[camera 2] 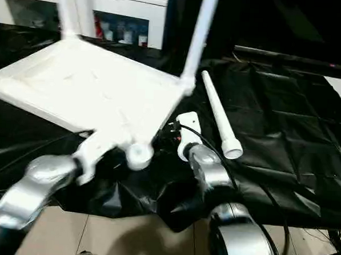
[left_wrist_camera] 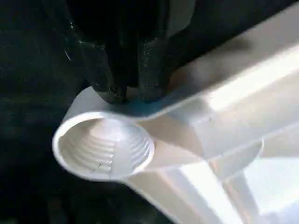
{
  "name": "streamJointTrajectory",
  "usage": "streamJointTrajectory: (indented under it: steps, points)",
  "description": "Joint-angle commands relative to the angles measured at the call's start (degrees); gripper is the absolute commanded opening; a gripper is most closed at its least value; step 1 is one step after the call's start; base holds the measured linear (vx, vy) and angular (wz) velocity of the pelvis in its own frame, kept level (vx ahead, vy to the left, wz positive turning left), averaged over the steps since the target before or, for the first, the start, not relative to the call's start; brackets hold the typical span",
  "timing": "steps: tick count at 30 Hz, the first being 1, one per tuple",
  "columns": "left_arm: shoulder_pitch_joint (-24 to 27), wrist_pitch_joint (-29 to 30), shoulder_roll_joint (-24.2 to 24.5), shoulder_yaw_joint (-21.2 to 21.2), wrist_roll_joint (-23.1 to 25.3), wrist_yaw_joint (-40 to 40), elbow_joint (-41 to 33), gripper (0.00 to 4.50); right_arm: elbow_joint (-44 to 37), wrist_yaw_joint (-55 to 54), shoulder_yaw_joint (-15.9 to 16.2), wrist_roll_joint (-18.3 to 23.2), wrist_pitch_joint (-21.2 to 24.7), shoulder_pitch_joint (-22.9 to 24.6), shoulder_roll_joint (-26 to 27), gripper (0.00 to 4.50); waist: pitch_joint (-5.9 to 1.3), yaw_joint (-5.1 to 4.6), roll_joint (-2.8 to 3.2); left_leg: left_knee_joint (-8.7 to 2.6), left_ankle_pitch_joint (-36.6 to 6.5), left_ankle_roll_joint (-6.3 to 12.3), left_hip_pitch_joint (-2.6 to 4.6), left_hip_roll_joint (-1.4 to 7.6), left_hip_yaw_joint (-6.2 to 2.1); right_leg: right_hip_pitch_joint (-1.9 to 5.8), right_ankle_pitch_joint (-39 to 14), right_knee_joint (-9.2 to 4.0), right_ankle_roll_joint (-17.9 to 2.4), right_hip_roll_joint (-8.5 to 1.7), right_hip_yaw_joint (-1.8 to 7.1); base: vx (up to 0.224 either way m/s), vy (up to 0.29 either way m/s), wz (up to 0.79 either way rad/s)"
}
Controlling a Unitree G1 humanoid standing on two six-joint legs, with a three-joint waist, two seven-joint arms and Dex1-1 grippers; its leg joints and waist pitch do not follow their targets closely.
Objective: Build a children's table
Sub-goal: Rotate table base, then pick table leg
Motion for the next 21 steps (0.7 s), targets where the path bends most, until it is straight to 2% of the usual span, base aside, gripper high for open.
streamJointTrajectory:
  steps: [1,2,3,4,5,7,9,10,13,14,15,16,18,20,21]
  points:
    - [-0.75,-2.64,-0.68,0.00,-1.11,0.52,0.61,0.70,-5.02,-1.09,-0.53,0.04,2.99,1.63,-1.91,3.88,-4.29,-0.09,1.52,-4.52,-21.28,-2.51,1.22,1.56,-1.26,2.54,-19.18,-4.34,-8.27,-2.86,2.88,0.000,0.000,0.00]
    - [-0.32,-2.89,-0.92,0.78,-1.95,0.52,0.00,0.70,-7.49,-1.52,-0.92,0.18,4.35,2.61,-2.67,3.88,-4.28,0.14,3.19,-4.48,-20.77,-2.90,1.58,1.57,-1.35,2.43,-17.99,-4.07,-8.39,-2.80,2.99,0.000,0.000,0.00]
    - [-0.01,-3.01,-1.04,1.33,-2.53,0.52,-0.44,0.70,-9.10,-1.75,-1.21,0.31,5.21,3.25,-3.14,3.88,-4.35,-0.15,2.67,-4.52,-20.89,-2.88,1.68,1.72,-1.19,2.31,-16.93,-4.36,-8.55,-2.61,2.95,0.000,0.000,0.00]
    - [0.38,-2.83,-1.31,2.30,-3.34,0.81,-0.99,0.70,-11.10,-2.08,-1.88,0.84,6.14,3.97,-3.50,3.88,-4.50,-0.32,2.29,-4.44,-20.20,-2.84,1.30,1.53,-1.23,2.79,-15.25,-3.81,-9.13,-2.50,2.86,0.000,0.000,0.00]
    - [0.47,-2.76,-1.38,2.54,-3.53,0.89,-1.10,0.70,-11.51,-2.17,-2.04,0.97,6.33,4.11,-3.56,3.88,-4.45,-0.38,2.10,-4.33,-19.89,-2.44,1.28,1.42,-0.99,2.73,-14.89,-3.93,-9.23,-2.45,2.95,0.000,0.000,0.00]
    - [2.05,-1.48,-3.82,8.27,-7.63,3.85,-2.80,0.70,-18.91,-3.16,-4.79,3.39,8.44,6.58,-4.39,3.88,-4.57,-0.60,2.60,-4.08,-18.31,-1.21,1.19,1.33,-0.81,2.85,-15.71,-4.00,-9.13,-2.52,2.99,0.000,0.000,0.00]
    - [2.29,-1.24,-5.35,11.06,-8.81,6.61,-2.56,0.71,-22.20,-2.83,-5.64,4.50,9.60,7.66,-4.68,4.04,-4.51,-0.72,2.42,-4.08,-18.18,-0.76,1.04,1.37,-0.84,2.91,-16.17,-4.07,-8.88,-2.46,2.91,0.000,0.000,0.00]
    - [2.11,-2.02,-6.51,12.71,-8.22,10.13,-1.66,0.71,-24.07,-4.21,-6.26,4.06,11.34,7.99,-5.25,4.14,-4.46,-0.79,2.71,-4.05,-18.46,-0.43,1.05,1.26,-0.80,2.80,-17.37,-4.29,-8.41,-2.31,2.83,0.000,0.000,0.00]
    - [1.70,-2.19,-7.60,13.87,-7.75,13.18,-0.93,0.71,-24.72,-5.28,-6.72,3.57,13.40,7.28,-6.20,4.34,-4.36,-1.08,2.61,-4.01,-19.68,-0.61,1.25,1.21,-0.86,2.55,-20.42,-4.71,-7.29,-2.12,2.64,0.000,0.000,0.00]
    - [1.38,-2.54,-7.49,13.42,-7.55,13.22,-0.98,0.71,-23.63,-5.79,-7.03,3.55,14.18,5.89,-6.76,4.43,-4.34,-1.12,2.31,-3.92,-20.18,-0.50,1.39,1.19,-0.76,2.36,-21.51,-4.94,-6.93,-2.17,2.64,0.000,0.000,0.00]
    - [0.77,-2.57,-7.24,12.18,-7.46,12.70,-1.82,0.71,-19.91,-6.65,-7.20,2.82,15.01,2.33,-8.30,4.43,-4.35,-1.19,2.10,-3.88,-20.48,-0.52,1.31,1.09,-0.87,2.38,-23.44,-4.99,-6.42,-2.20,2.49,0.000,0.000,0.00]
    - [0.57,-2.48,-7.14,11.56,-7.46,12.21,-2.53,0.71,-16.77,-6.90,-7.36,2.51,15.02,-0.04,-9.17,4.43,-4.40,-1.25,2.08,-3.73,-20.23,-0.54,1.28,0.99,-0.91,2.33,-24.50,-4.97,-6.09,-2.26,2.43,0.000,0.000,0.00]
    - [0.59,-2.28,-7.22,11.37,-7.50,11.96,-3.09,0.71,-15.78,-7.02,-7.45,2.43,15.42,-0.93,-9.58,4.43,-4.19,-1.14,2.17,-3.53,-21.05,-0.72,1.54,1.01,-0.79,1.93,-26.00,-5.34,-5.64,-2.32,2.38,0.000,0.000,0.00]
    - [1.32,-0.50,-6.68,10.06,-7.29,10.89,-6.25,0.71,-5.55,-7.34,-7.47,1.33,16.22,-7.44,-12.24,4.43,-4.32,-1.10,1.69,-3.47,-20.71,-0.66,1.40,1.09,-0.93,2.07,-26.66,-5.17,-5.37,-2.52,2.24,0.000,0.000,0.00]
    - [1.69,0.24,-6.36,9.62,-7.23,10.82,-7.32,0.71,-1.87,-7.94,-7.82,1.11,16.36,-9.79,-12.99,4.43,-4.28,-1.06,1.59,-3.41,-20.54,-0.73,1.42,1.17,-0.88,1.99,-25.99,-5.09,-6.15,-2.56,2.24,0.000,0.000,0.00]
